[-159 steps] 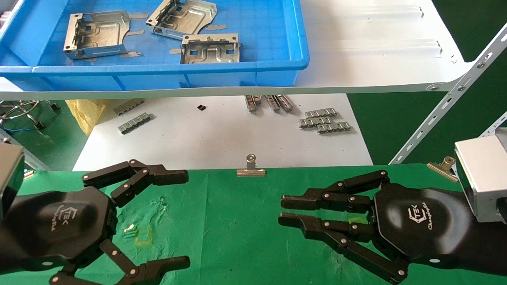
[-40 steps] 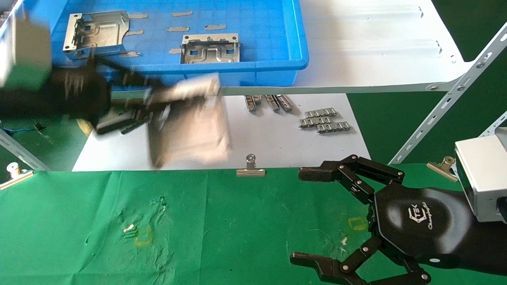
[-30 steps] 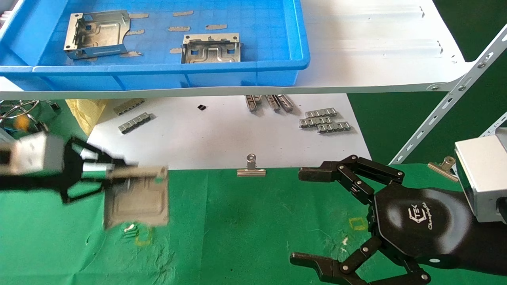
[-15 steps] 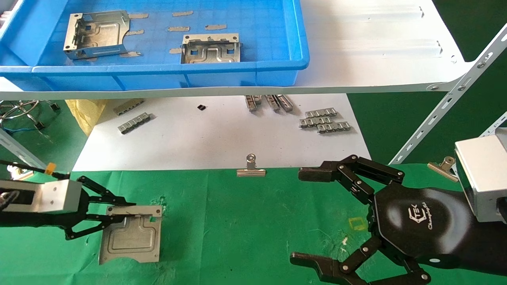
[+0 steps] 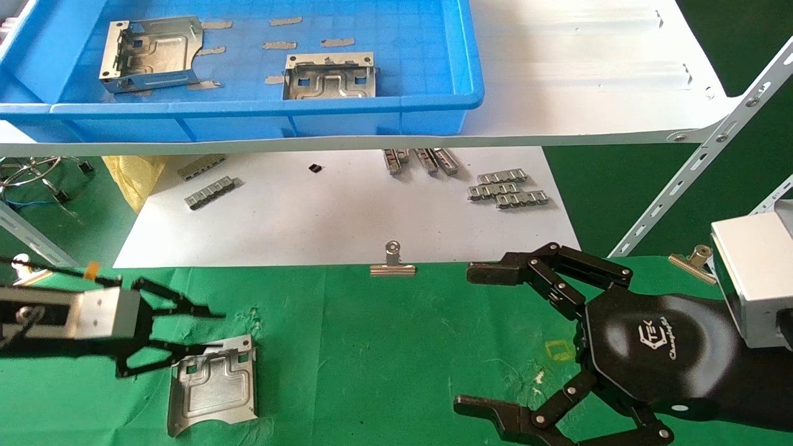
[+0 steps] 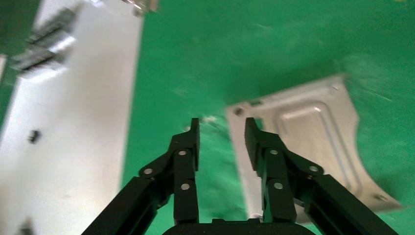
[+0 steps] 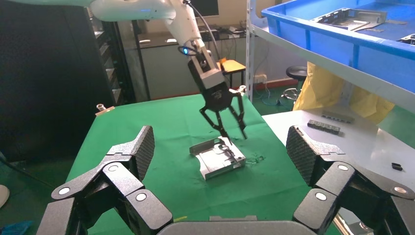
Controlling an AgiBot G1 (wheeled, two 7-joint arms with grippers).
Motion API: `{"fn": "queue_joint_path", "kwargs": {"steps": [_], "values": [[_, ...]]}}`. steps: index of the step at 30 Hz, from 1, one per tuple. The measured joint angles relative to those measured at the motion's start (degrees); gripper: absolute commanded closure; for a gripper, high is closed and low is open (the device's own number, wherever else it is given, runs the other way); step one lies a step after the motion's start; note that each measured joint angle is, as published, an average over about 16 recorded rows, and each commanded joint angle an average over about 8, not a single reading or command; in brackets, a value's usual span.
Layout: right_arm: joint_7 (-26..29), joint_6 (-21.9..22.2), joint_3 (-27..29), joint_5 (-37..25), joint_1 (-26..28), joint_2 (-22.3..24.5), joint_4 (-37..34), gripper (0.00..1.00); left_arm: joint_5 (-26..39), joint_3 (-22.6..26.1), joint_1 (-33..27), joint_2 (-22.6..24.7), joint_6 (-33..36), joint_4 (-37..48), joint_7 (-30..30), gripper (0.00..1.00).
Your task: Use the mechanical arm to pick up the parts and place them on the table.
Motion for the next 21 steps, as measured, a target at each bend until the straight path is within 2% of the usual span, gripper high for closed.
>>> {"fn": "queue_joint_path", "kwargs": {"steps": [13, 21], "values": [[-0.01, 0.01, -0.01, 0.01, 0.00, 0.01, -0.01, 0.00, -8.62, -1.38, 0.57, -1.66, 0.57, -0.52, -9.35, 0.00], [-0.01, 0.02, -0.01, 0.02, -0.01, 0.01, -0.01, 0.00, -10.94, -1.74, 1.49, -2.19, 0.63, -1.08, -12.82, 0.00]]}}
